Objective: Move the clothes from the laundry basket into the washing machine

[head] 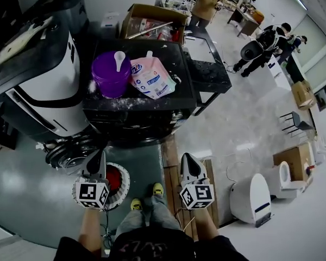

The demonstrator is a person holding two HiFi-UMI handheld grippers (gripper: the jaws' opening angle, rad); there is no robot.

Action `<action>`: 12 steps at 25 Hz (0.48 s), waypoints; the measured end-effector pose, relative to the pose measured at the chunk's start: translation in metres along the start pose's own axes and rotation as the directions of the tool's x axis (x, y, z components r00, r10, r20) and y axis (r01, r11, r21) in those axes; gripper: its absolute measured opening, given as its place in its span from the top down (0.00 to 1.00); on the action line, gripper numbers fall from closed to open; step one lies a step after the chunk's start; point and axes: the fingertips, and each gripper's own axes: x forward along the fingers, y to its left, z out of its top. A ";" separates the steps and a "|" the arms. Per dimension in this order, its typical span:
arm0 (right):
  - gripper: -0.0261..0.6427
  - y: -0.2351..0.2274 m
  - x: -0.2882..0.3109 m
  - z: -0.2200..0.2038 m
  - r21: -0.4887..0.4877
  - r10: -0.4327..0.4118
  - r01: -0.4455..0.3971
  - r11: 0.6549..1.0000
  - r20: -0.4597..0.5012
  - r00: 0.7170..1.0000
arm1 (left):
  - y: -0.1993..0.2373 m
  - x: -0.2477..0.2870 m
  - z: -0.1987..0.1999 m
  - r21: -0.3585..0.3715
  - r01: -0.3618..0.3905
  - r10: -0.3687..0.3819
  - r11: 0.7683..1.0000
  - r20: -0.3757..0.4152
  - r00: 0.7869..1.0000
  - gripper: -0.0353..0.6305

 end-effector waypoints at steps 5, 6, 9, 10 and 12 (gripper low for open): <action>0.96 -0.003 -0.019 0.029 0.036 -0.006 0.005 0.999 0.033 0.999 | -0.012 -0.013 0.032 0.028 0.015 -0.015 1.000 0.017 1.000 0.93; 0.96 -0.004 -0.023 0.033 0.034 -0.006 0.004 0.999 0.035 0.999 | -0.014 -0.016 0.037 0.030 0.012 -0.013 0.999 0.019 1.000 0.93; 0.96 -0.012 -0.035 0.040 0.014 -0.006 0.005 1.000 0.040 0.999 | -0.024 -0.023 0.045 0.034 0.004 -0.005 0.999 0.024 1.000 0.93; 0.96 -0.017 -0.038 0.043 0.004 -0.008 0.008 1.000 0.043 0.999 | -0.028 -0.024 0.047 0.037 0.000 -0.001 0.999 0.026 1.000 0.93; 0.96 -0.030 -0.043 0.048 -0.005 -0.013 0.013 1.000 0.050 0.999 | -0.037 -0.026 0.050 0.040 -0.009 0.008 0.999 0.029 1.000 0.93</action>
